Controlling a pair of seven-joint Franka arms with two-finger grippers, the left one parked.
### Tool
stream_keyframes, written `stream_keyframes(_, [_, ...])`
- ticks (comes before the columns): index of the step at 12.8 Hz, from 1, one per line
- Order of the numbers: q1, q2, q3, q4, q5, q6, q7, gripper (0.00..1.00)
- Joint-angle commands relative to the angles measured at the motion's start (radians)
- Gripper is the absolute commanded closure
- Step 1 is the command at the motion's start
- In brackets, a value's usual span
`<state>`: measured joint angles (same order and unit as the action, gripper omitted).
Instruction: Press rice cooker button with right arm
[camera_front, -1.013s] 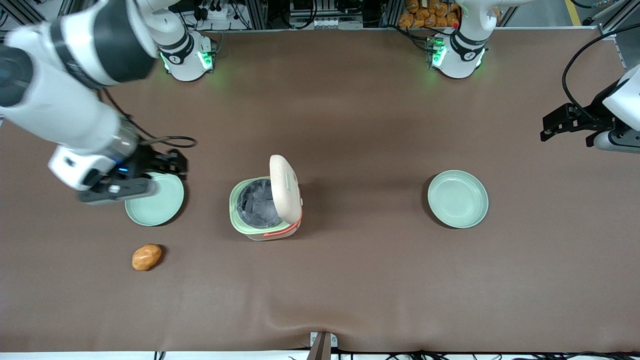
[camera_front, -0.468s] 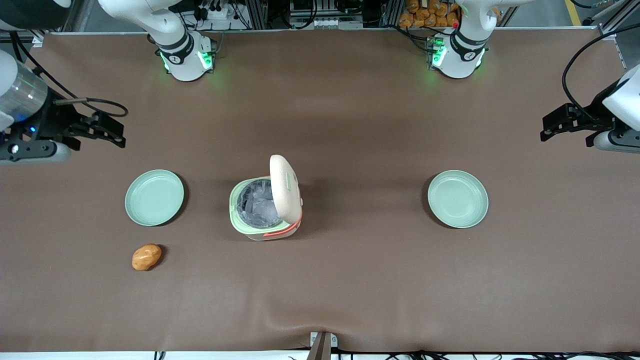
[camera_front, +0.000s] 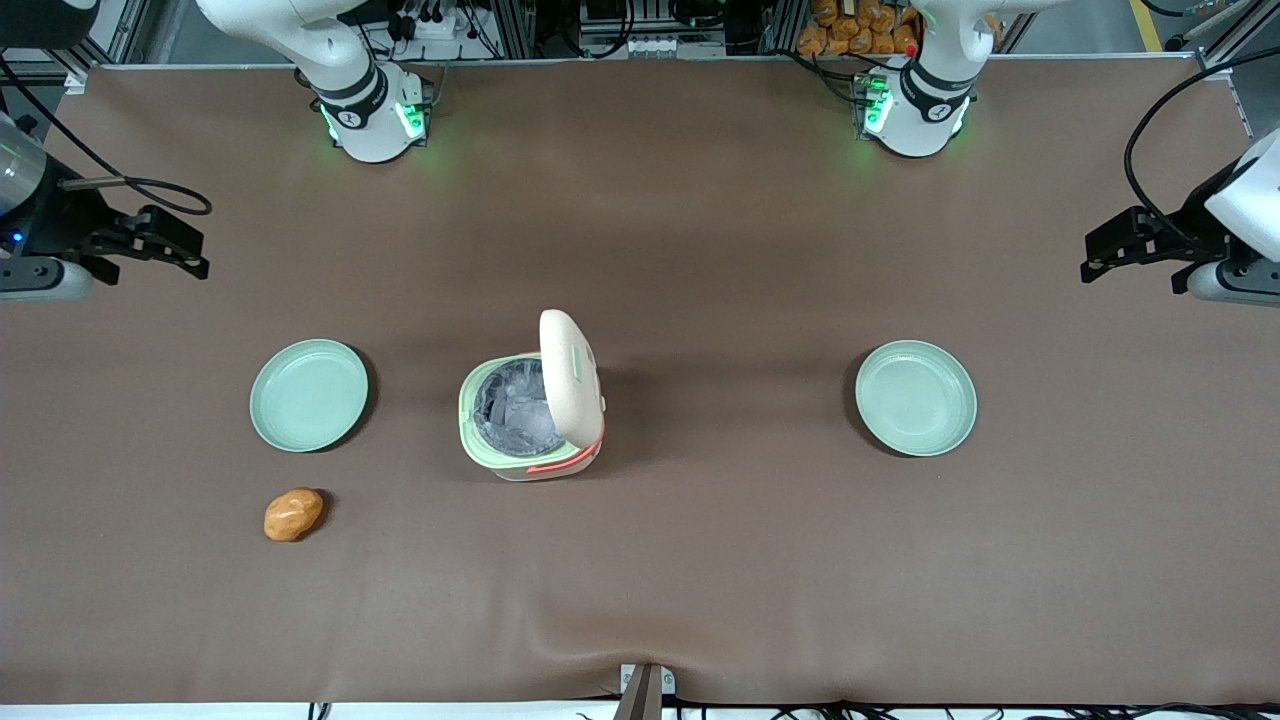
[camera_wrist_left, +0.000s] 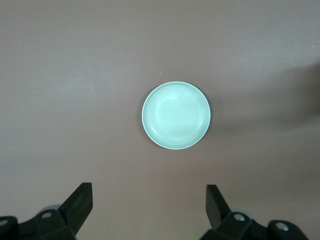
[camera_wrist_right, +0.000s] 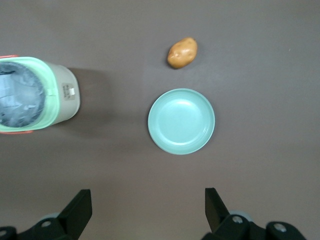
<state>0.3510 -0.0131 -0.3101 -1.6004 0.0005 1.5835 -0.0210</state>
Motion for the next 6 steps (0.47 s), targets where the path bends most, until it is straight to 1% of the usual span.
stream_keyframes(1, [-0.032, -0.103, 0.014, -0.142, -0.027, 0.078, -0.046, 0.0])
stream_keyframes(6, [-0.037, -0.082, 0.014, -0.086, -0.025, 0.067, -0.05, 0.0])
